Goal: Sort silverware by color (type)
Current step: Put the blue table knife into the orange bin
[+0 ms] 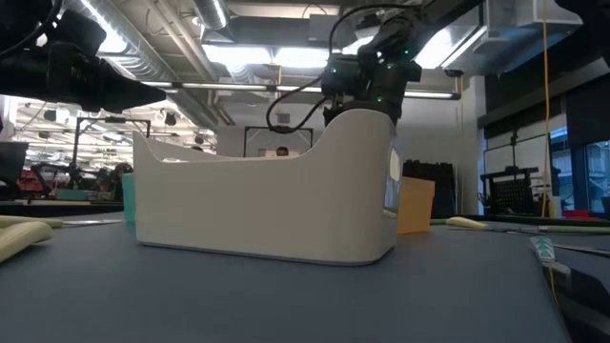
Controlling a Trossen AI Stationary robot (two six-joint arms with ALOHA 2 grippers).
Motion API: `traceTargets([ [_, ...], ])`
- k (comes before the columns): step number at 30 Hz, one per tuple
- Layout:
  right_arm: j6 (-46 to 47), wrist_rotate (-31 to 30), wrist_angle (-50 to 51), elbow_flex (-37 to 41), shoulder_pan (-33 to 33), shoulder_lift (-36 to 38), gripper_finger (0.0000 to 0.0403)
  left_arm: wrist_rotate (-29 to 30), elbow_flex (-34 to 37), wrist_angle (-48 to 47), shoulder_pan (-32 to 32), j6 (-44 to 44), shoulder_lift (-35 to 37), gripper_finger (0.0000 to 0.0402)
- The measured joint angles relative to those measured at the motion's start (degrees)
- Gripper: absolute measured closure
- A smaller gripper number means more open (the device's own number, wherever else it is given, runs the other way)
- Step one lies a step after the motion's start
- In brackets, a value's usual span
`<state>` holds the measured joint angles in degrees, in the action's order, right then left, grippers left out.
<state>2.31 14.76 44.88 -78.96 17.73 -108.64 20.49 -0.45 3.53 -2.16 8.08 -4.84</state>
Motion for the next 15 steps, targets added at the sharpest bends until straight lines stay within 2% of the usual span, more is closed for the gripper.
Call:
traceTargets([
  [6, -4.4, -0.2, -0.5, 0.0, -1.4, -0.4, 0.0395, 0.0, 0.0, 0.0, 0.0, 0.0, 0.0, 0.0400],
  [15, -4.8, -4.1, -1.9, 0.0, -2.0, -2.1, 0.0395, 0.0, 0.0, 0.0, 0.0, 0.0, 0.0, 0.0400],
])
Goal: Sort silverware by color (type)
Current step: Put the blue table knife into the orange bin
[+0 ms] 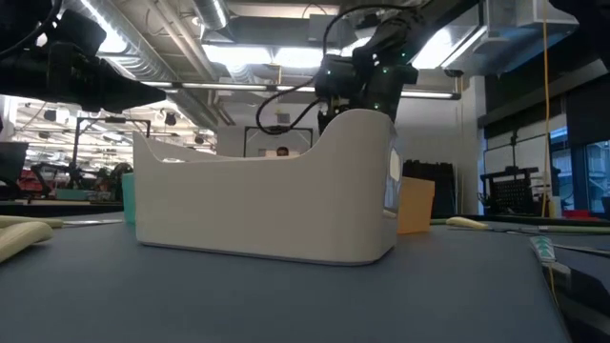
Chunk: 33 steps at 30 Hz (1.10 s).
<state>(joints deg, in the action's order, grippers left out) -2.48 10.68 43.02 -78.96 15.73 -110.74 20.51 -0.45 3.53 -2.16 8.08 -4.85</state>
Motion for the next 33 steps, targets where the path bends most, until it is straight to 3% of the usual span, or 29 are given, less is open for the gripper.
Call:
traceTargets([
  [12, 0.0, -0.1, -0.1, 0.0, 0.0, -5.3, 0.0395, 0.0, 0.0, 0.0, 0.0, 0.0, 0.0, 0.0400],
  [33, 0.7, -0.1, -1.3, -0.1, 0.0, -5.5, 0.0395, 0.0, 0.0, 0.0, 0.0, 0.0, 0.0, 0.0400],
])
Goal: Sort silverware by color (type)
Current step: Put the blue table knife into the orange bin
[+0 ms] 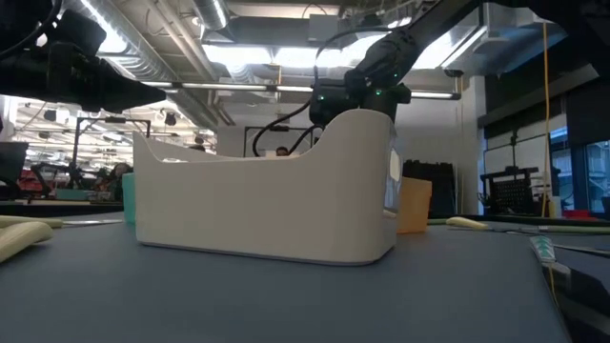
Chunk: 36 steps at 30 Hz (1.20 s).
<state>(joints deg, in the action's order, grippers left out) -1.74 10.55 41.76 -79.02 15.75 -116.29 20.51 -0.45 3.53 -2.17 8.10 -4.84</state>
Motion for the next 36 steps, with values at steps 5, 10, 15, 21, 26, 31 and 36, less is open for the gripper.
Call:
traceTargets([
  [5, 0.0, 0.0, -0.1, 0.0, 0.0, -0.1, 0.0358, 0.0, 0.0, 0.0, 0.0, 0.0, 0.0, 0.0400],
  [10, 0.0, 0.0, 0.0, 0.0, 0.0, -0.1, 0.0298, 0.0, 0.0, 0.0, 0.0, 0.0, 0.0, 0.0400],
  [15, 0.0, 0.7, 0.0, 0.0, 0.0, -0.1, 0.0271, 0.0, 0.0, 0.0, 0.0, 0.0, 0.0, 0.0400],
  [21, 0.0, 0.6, 0.7, -0.4, 0.0, -0.1, 0.0268, 0.0, 0.0, 0.0, 0.0, 0.0, 0.0, 0.0400],
  [26, 0.0, 0.5, 4.3, -4.7, 0.0, -0.3, 0.0267, 0.0, 0.0, 0.0, 0.0, 0.0, 0.0, 0.0399],
  [31, 0.0, 0.5, 11.3, -10.8, 0.0, -0.3, 0.0267, 0.0, 0.0, 0.0, 0.0, -0.1, 0.0, 0.0385],
  [36, 0.0, 0.5, 21.3, -17.7, 0.0, -0.3, 0.0267, 1.0, 0.0, 0.0, 0.0, -0.1, 0.0, 0.0361],
])
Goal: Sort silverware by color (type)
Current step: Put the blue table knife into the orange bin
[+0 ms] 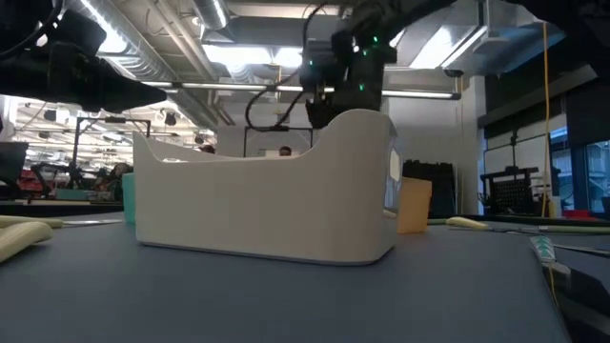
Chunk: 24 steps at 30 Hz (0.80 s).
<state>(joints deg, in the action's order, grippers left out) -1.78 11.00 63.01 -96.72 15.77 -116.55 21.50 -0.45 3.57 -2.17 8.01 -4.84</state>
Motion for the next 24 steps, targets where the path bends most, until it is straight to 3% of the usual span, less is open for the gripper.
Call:
traceTargets([
  [10, 0.0, 0.0, 13.2, -14.5, 0.0, 0.1, 0.0267, 7.7, 0.0, 1.6, 0.0, 0.1, 0.0, 0.0314],
  [17, -1.1, -0.1, 14.1, -21.1, 0.0, 0.2, 0.0267, 10.7, 0.0, 15.1, 0.0, 5.6, 0.0, 0.0309],
  [24, -3.3, -0.5, 19.4, -22.8, -0.1, 1.1, 0.0267, 10.7, 0.0, 26.6, 0.4, 10.4, 0.0, 0.0308],
])
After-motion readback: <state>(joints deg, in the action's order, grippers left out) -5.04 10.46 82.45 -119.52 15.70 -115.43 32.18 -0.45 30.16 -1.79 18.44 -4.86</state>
